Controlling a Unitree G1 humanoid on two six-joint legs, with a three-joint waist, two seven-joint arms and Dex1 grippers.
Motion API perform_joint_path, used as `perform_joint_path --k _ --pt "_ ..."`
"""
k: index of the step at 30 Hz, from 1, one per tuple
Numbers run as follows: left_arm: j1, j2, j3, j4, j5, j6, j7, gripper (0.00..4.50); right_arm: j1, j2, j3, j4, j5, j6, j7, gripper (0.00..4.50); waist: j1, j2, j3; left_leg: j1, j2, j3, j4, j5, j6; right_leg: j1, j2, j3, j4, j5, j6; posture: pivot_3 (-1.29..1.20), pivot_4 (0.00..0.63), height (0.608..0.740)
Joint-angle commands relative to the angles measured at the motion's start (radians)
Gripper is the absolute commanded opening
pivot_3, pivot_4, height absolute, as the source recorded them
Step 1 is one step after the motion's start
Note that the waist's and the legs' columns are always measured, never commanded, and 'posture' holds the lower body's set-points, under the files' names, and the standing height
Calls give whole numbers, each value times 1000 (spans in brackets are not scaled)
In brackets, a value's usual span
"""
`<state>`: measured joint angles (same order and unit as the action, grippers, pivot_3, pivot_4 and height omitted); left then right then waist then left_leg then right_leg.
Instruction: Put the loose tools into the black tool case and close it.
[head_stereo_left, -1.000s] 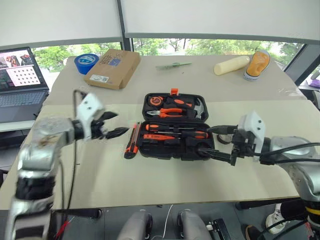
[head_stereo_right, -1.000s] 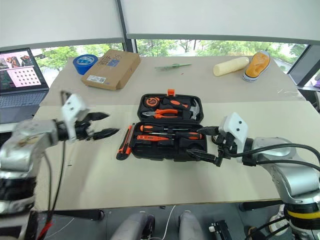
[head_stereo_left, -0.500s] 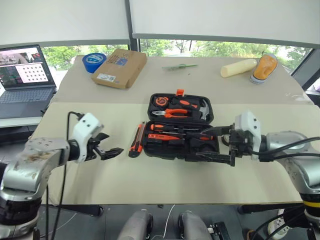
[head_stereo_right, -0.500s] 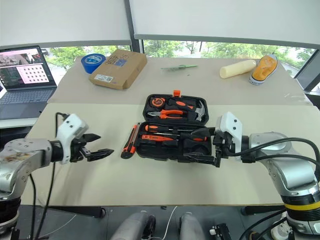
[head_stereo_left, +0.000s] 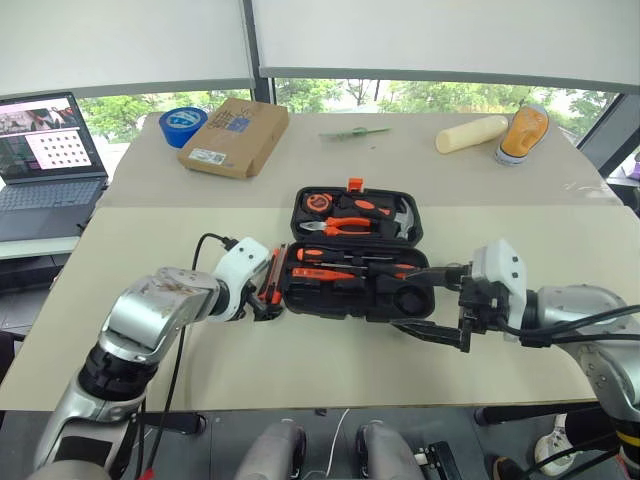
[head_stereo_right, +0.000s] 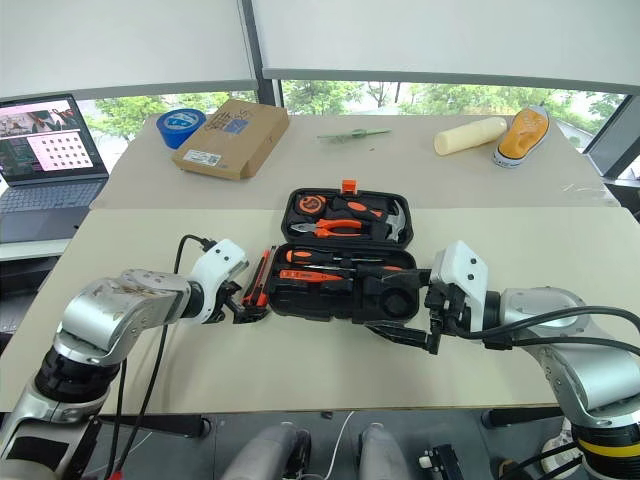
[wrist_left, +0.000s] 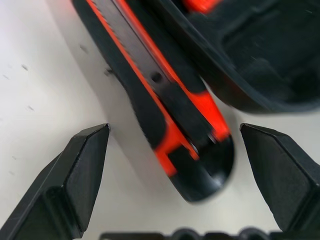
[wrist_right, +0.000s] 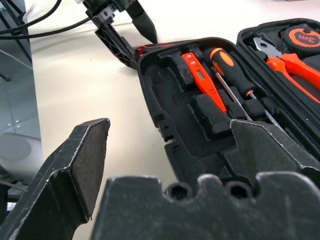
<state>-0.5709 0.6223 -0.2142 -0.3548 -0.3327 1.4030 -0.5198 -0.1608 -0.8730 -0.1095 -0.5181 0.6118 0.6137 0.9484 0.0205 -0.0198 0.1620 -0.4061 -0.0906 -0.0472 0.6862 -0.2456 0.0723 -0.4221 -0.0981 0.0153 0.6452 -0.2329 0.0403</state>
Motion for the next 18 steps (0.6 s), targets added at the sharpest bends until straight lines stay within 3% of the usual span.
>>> perform_joint_path --k 1,3,8,14,18 --pt "-5 -14 -29 25 12 -18 18 4229 0 -11 -35 -35 10 -5 -6 4500 2 0 0 0 0 0 0 0 0 0 0 0 0 0 0 0 150 738" --pt "-2 -16 -35 23 8 -17 15 3731 0 -12 -35 -37 7 -10 -5 4500 4 0 0 0 0 0 0 0 0 0 0 0 0 0 0 0 150 738" --pt "26 6 -29 52 32 -35 34 1904 -8 -12 -44 -34 12 -10 -8 4500 5 0 0 0 0 0 0 0 0 0 0 0 0 0 0 0 150 738" --pt "23 88 15 122 62 -156 10 1827 -9 -15 -46 -26 4 -17 -1 4500 3 0 0 1 1 0 0 0 -1 0 -3 1 0 0 0 0 150 738" --pt "-59 201 32 297 114 -565 -159 1807 -6 -30 -70 -15 46 24 20 4500 -9 -1 0 1 1 0 -4 2 -3 -2 -2 1 0 0 -2 0 150 738"
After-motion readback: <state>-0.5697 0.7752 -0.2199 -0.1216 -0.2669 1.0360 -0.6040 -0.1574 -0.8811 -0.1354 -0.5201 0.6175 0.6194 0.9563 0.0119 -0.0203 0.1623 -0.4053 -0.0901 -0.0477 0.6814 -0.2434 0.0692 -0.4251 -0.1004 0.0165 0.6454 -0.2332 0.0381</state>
